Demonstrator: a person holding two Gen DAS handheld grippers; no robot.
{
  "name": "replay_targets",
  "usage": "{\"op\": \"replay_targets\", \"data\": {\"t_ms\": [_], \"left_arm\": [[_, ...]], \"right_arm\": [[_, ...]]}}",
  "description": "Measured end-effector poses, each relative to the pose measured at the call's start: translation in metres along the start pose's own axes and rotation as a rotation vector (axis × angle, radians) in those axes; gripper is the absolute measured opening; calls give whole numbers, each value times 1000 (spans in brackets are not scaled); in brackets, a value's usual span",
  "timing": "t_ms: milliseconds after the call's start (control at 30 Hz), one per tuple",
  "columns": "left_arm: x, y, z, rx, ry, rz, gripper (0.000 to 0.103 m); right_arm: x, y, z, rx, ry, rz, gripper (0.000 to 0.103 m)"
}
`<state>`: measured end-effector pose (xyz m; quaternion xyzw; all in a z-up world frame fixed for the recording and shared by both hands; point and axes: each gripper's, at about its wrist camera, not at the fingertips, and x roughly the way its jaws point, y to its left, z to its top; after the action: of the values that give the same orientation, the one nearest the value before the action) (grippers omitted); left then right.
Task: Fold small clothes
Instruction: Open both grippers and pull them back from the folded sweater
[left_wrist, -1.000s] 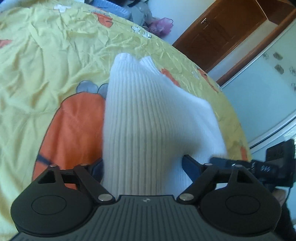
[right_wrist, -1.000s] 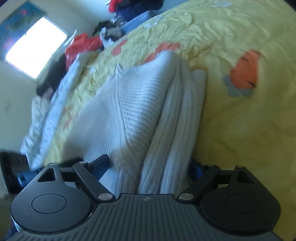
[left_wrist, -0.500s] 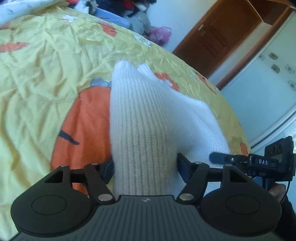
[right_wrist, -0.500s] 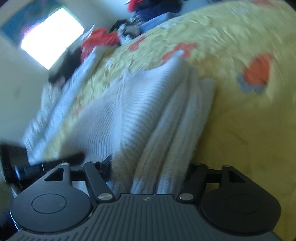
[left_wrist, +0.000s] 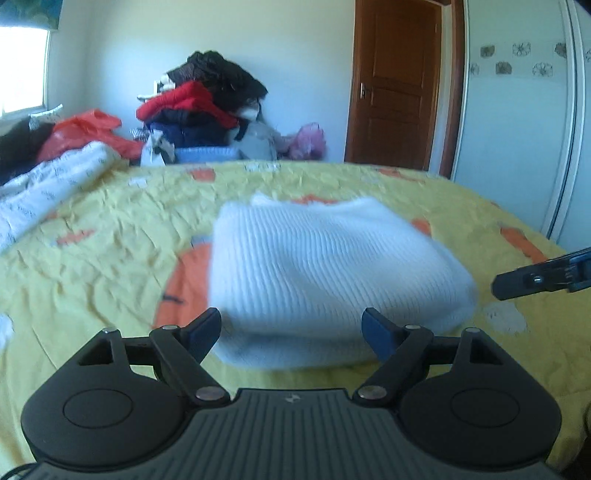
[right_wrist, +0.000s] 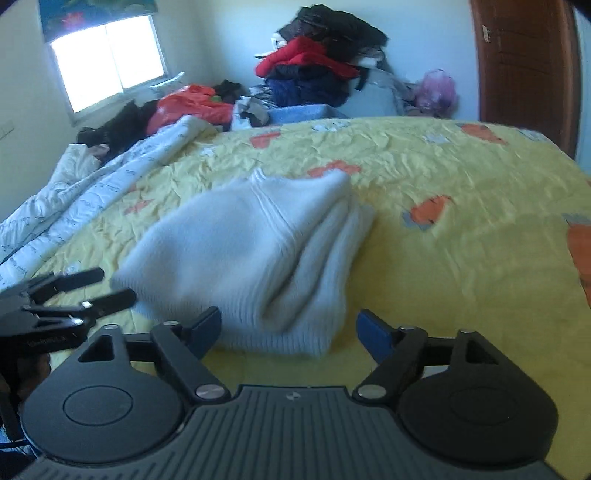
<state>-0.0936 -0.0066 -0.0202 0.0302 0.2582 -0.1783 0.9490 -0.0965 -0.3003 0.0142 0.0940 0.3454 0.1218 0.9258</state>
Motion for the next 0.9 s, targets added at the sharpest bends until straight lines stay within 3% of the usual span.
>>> {"op": "replay_targets", "data": {"t_ms": [100,267,433,500,700,833,900], "left_arm": [[5,-10,-5,46,-9,62,83],[8,-18,-17,85,-10,94,89],[7,-22,-28,32,25,105,89],[8,-24,-26,32,67,152,89],[-2,-33,-10,125,-32,186,89],[9,-39,-14,159,10,164,89],[12,-37,-28,133,34,182,89]], "right_arm": [[6,4,-13,49,22,-8,94],[23,32,-41,26,23,-74,94],[38,47,-59,-2,19,-156,94],[39,48,-64,-7,-13,-180,94],[44,34,-58,16,-45,-246,100],[63,26,-59,63,-2,-236,103],[65,33,-68,2,-26,-258,103]]}}
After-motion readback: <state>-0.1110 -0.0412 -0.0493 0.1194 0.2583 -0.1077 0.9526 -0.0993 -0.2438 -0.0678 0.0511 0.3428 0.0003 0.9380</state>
